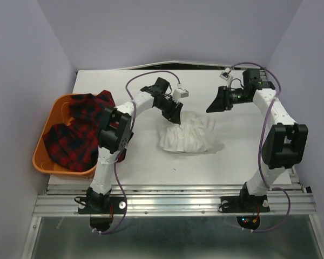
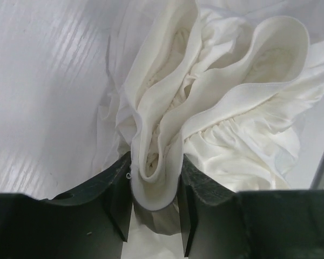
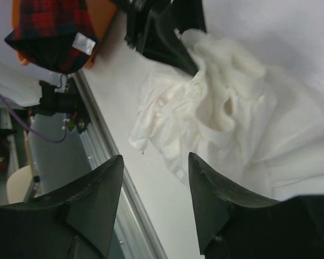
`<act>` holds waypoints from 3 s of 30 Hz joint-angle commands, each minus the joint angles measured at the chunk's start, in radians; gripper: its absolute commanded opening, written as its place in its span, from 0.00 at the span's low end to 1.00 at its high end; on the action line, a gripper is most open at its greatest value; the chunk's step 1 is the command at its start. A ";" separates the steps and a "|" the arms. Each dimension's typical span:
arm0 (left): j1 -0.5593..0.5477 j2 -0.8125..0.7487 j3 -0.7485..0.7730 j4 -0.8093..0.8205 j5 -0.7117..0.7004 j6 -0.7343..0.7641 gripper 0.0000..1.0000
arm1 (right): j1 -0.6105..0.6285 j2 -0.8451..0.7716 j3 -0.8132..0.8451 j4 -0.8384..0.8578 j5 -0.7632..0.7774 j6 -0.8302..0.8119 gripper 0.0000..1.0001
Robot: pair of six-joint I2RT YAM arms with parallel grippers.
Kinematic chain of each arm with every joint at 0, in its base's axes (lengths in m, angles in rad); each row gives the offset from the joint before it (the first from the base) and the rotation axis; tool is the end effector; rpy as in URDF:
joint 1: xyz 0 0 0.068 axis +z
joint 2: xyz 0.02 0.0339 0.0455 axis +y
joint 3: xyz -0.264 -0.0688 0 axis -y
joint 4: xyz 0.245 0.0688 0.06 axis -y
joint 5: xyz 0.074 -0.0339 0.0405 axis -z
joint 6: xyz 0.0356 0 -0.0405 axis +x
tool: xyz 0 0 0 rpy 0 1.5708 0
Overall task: Fold and stack the skirts
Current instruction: Fold the skirt, then neatly place the folded skirt to the corner
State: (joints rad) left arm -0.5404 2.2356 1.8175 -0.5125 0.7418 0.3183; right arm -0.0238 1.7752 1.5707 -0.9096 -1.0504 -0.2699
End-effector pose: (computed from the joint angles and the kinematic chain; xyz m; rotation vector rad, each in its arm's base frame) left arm 0.4087 -0.2732 0.1962 1.2828 2.0572 -1.0177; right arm 0.3667 0.0222 0.2987 -0.5837 2.2219 1.2277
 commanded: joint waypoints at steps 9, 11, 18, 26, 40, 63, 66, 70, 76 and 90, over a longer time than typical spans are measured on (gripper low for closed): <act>0.080 -0.238 -0.187 0.291 0.243 -0.293 0.43 | 0.168 -0.050 -0.314 0.299 -0.136 0.119 0.45; 0.082 -0.217 -0.188 0.286 0.237 -0.304 0.43 | 0.179 0.008 -0.301 0.421 -0.119 0.164 0.42; 0.118 -0.097 -0.164 0.318 0.212 -0.387 0.29 | 0.197 0.183 -0.201 0.758 -0.088 0.366 0.40; 0.171 0.030 -0.118 0.336 0.245 -0.446 0.19 | 0.248 0.302 -0.212 0.959 -0.053 0.491 0.40; 0.252 -0.208 -0.273 0.466 0.073 -0.430 0.59 | 0.259 0.451 -0.236 0.913 0.141 0.433 0.40; 0.204 -0.100 -0.369 0.520 0.100 -0.564 0.48 | 0.259 0.412 -0.241 0.807 0.248 0.403 0.43; 0.212 -0.073 -0.333 0.409 0.013 -0.503 0.47 | 0.259 0.405 -0.236 0.769 0.306 0.374 0.43; 0.214 -0.070 -0.319 0.345 -0.028 -0.449 0.47 | 0.259 0.388 -0.224 0.715 0.392 0.330 0.43; 0.203 -0.226 -0.310 0.371 -0.047 -0.355 0.57 | 0.249 0.322 -0.221 0.647 0.550 0.245 0.43; 0.203 -0.519 -0.264 0.352 -0.418 -0.216 0.73 | 0.130 0.296 0.072 0.414 0.696 -0.077 0.51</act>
State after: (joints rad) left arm -0.3378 1.7531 1.5173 -0.1326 0.4049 0.0311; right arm 0.1741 2.0506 1.4952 -0.3805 -0.4282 -0.1970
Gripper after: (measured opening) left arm 0.687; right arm 0.496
